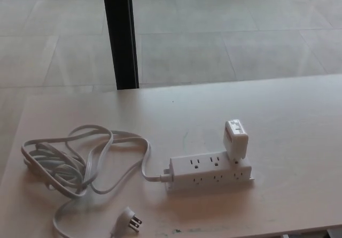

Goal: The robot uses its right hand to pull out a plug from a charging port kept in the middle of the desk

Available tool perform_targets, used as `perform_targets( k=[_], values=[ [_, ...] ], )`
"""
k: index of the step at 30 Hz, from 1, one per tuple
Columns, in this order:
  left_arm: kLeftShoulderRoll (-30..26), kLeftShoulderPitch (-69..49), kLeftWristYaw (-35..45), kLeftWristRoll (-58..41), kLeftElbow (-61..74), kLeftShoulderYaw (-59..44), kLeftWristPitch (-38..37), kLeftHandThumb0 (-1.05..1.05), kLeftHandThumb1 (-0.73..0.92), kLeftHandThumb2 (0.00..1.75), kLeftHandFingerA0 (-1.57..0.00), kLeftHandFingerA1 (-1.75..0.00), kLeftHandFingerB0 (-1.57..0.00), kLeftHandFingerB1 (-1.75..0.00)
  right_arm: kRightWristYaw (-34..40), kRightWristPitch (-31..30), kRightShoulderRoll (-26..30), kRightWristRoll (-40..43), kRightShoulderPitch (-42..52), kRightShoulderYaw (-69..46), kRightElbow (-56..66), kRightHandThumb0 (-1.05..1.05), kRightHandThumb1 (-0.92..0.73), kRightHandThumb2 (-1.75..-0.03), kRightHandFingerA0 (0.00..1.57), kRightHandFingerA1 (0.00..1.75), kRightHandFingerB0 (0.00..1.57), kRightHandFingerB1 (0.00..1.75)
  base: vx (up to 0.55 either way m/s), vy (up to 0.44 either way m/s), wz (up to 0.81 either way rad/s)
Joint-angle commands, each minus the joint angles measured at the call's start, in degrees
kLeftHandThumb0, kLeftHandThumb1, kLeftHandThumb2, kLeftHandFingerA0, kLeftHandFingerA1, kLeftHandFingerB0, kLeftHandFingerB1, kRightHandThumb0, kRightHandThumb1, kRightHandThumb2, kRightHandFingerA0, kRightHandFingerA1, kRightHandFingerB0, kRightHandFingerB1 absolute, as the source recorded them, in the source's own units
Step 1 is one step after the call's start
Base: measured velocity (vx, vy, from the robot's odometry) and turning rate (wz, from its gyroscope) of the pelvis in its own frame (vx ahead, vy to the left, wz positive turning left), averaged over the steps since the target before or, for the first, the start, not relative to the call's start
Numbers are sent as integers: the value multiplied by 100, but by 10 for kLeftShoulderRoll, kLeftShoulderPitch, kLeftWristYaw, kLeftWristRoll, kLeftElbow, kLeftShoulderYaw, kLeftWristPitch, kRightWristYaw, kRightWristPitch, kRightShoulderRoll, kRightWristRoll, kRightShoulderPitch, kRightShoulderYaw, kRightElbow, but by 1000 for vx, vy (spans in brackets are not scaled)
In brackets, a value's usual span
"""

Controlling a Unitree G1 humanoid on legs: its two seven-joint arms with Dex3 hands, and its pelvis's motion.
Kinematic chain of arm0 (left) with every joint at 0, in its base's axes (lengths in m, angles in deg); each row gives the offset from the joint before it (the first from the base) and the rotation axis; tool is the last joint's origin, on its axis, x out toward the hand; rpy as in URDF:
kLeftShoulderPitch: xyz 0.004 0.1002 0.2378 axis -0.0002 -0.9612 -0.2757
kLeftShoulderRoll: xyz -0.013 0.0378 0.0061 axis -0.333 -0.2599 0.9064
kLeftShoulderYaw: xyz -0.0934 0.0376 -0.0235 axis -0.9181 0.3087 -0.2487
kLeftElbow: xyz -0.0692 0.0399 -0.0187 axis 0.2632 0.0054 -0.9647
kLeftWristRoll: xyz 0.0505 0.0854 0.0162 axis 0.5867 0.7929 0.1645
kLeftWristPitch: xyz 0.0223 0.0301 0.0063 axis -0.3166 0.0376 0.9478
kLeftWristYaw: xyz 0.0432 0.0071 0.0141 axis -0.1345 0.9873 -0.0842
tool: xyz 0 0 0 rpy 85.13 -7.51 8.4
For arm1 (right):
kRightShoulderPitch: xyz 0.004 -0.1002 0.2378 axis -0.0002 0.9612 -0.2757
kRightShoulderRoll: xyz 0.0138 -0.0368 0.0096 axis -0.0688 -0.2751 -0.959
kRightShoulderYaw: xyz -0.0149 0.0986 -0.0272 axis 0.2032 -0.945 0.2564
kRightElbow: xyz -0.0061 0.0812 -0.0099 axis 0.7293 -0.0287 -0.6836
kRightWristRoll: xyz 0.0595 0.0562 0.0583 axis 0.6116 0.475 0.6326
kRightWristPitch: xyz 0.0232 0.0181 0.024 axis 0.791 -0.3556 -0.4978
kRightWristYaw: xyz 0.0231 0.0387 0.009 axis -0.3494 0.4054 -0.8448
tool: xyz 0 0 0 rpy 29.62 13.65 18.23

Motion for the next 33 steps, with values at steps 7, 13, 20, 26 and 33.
perform_targets(
  k=[7,13,20,26,33],
  values=[
    [-40,25,49,-73,-51,-77,-9,-98,37,91,-85,-71,-67,-63,7,-97,83,128,-139,-95,164,-66,-41,-62,121,84,58,43,0,0,0],
    [-42,32,58,-77,-61,-82,1,-92,41,95,-83,-74,-64,-65,1,-155,127,92,-242,-12,278,-67,-57,-58,83,85,45,37,0,0,0],
    [-44,32,60,-82,-68,-81,1,-93,61,59,-86,-68,-70,-60,-15,-109,133,23,-350,123,261,-67,-56,-58,90,95,49,36,0,0,0],
    [-47,39,61,-90,-79,-80,5,-92,44,97,-84,-73,-63,-65,-38,-100,125,-1,-410,213,248,-66,-57,-58,96,96,46,35,0,0,0],
    [-53,39,57,-89,-78,-72,5,-95,63,60,-87,-68,-70,-60,-73,-127,137,-55,-448,320,232,-72,-56,-60,89,135,44,34,0,0,0]
  ],
)
